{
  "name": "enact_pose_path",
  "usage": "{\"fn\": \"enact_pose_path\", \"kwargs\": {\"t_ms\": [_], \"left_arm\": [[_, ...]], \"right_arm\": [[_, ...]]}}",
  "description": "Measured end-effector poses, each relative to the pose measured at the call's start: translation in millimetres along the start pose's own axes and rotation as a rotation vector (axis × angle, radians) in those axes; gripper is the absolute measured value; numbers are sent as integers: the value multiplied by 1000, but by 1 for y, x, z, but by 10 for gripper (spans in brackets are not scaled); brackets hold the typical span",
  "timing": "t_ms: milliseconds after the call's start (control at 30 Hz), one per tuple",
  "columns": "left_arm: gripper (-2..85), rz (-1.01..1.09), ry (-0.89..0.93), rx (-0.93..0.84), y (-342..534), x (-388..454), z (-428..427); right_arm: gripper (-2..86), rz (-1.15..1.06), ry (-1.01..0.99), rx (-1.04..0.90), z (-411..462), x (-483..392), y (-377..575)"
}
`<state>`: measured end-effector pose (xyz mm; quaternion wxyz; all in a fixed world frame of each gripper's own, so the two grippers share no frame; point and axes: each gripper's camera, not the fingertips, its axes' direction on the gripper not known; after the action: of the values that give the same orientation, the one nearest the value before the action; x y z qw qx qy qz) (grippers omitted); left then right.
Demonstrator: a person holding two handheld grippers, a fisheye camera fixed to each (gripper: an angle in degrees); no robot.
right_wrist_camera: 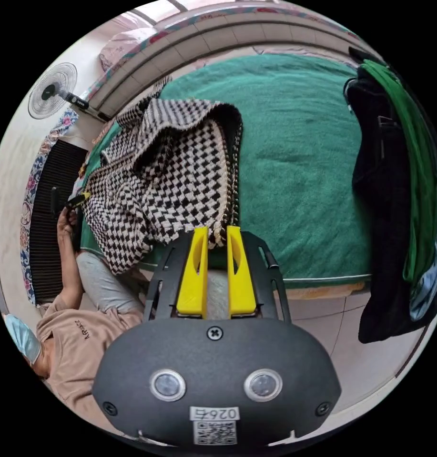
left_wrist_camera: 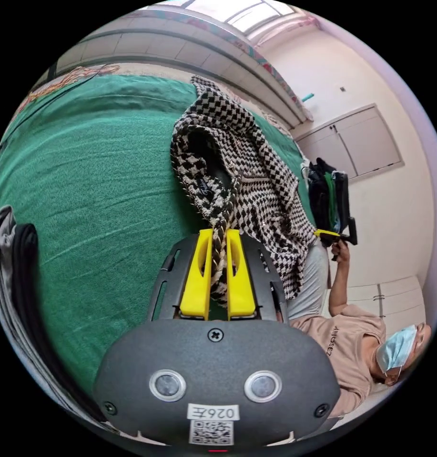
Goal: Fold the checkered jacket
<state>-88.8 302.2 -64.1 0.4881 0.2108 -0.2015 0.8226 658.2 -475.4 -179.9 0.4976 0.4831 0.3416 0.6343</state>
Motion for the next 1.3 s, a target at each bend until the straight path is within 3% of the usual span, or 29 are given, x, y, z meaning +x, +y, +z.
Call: {"fn": "enact_pose_path", "kwargs": {"t_ms": [100, 167, 233, 267, 333, 467, 667, 733, 833, 900, 1033, 1167, 1233, 1300], "left_arm": [[18, 2, 87, 138, 27, -4, -31], [0, 16, 167, 357, 55, -3, -66], [-7, 103, 239, 693, 102, 10, -112], [-8, 133, 236, 767, 115, 16, -122], [-9, 282, 202, 1014, 162, 46, -155], [-10, 525, 189, 1180, 221, 91, -191], [-10, 898, 459, 1404, 324, 146, -252], [-10, 1022, 556, 1502, 366, 167, -270], [-10, 1225, 561, 1436, 407, 207, -292], [-10, 1295, 520, 1429, 434, 230, -302], [-10, 1471, 401, 1539, 495, 276, -312], [-9, 1531, 382, 1566, 511, 312, -310], [-7, 1546, 247, 1464, 505, 341, -306], [-4, 1408, 94, 1466, 492, 359, -301]], "right_arm": [[25, -23, -22, 330, -40, 0, 70], [26, -105, -55, 749, -79, -12, 148], [26, -158, -41, 1038, -92, -26, 208], [25, -206, -41, 1182, -93, -37, 243], [19, -266, -120, 1318, -91, -52, 286], [-3, -461, -178, 1490, -84, -100, 375], [25, -527, -147, 1777, -67, -146, 511], [4, -638, -144, 1733, -64, -156, 532], [-5, -688, -88, 1596, -63, -166, 557], [-7, -673, -67, 1629, -56, -162, 582], [5, -753, -263, 1661, -42, -117, 625], [-7, -742, -118, 1623, -11, -88, 635], [-8, -722, -108, 1640, 0, -71, 633], [-8, -733, -181, 1596, 6, -52, 618]]}}
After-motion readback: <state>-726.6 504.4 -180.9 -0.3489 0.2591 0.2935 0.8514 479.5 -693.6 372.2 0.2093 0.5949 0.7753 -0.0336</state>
